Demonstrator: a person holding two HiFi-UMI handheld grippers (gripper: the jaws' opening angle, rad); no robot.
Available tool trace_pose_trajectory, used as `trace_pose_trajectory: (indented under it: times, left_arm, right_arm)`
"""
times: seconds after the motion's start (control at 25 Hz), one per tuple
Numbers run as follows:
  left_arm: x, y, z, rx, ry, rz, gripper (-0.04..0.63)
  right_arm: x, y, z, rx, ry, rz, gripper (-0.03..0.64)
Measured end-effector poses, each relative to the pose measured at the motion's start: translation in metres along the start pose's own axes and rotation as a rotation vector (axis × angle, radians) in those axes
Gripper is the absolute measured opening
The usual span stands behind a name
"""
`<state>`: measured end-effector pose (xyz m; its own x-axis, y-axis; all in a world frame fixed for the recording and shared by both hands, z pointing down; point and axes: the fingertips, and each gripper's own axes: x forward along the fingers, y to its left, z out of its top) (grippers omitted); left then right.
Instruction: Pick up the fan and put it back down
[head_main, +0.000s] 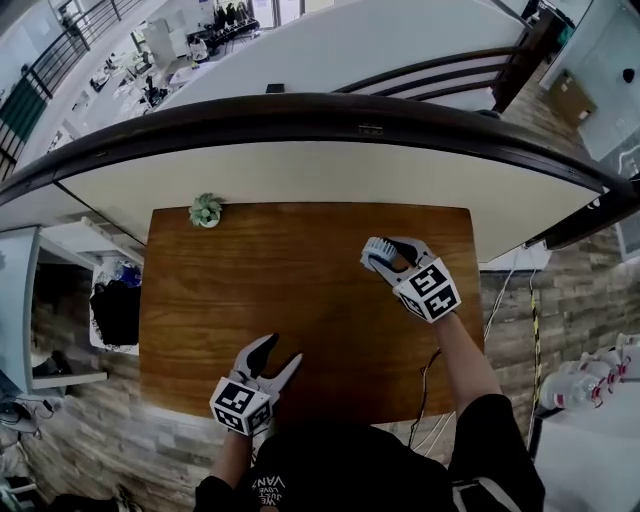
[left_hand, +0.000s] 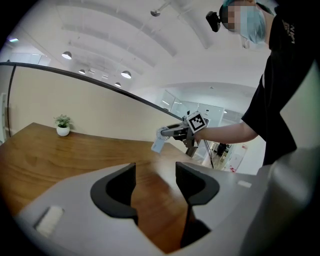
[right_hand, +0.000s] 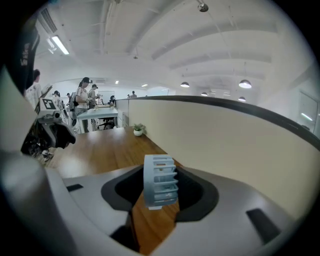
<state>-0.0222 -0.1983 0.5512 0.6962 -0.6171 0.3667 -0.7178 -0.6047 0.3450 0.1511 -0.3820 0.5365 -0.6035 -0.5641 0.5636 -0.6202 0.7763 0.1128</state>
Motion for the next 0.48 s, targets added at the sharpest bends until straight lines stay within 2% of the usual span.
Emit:
trace_pose_trajectory:
  times: [0.24, 0.48]
  left_arm:
    - [0.018, 0.024, 0.018, -0.007, 0.001, -0.031, 0.236]
    - [0.032, 0.054, 0.007, 0.007, 0.033, -0.073, 0.236]
  right_arm:
    - [0.043, -0.031, 0.021, 0.050, -0.012, -0.035, 0.192]
    - [0.090, -0.051, 0.031, 0.046, -0.004, -0.049, 0.190]
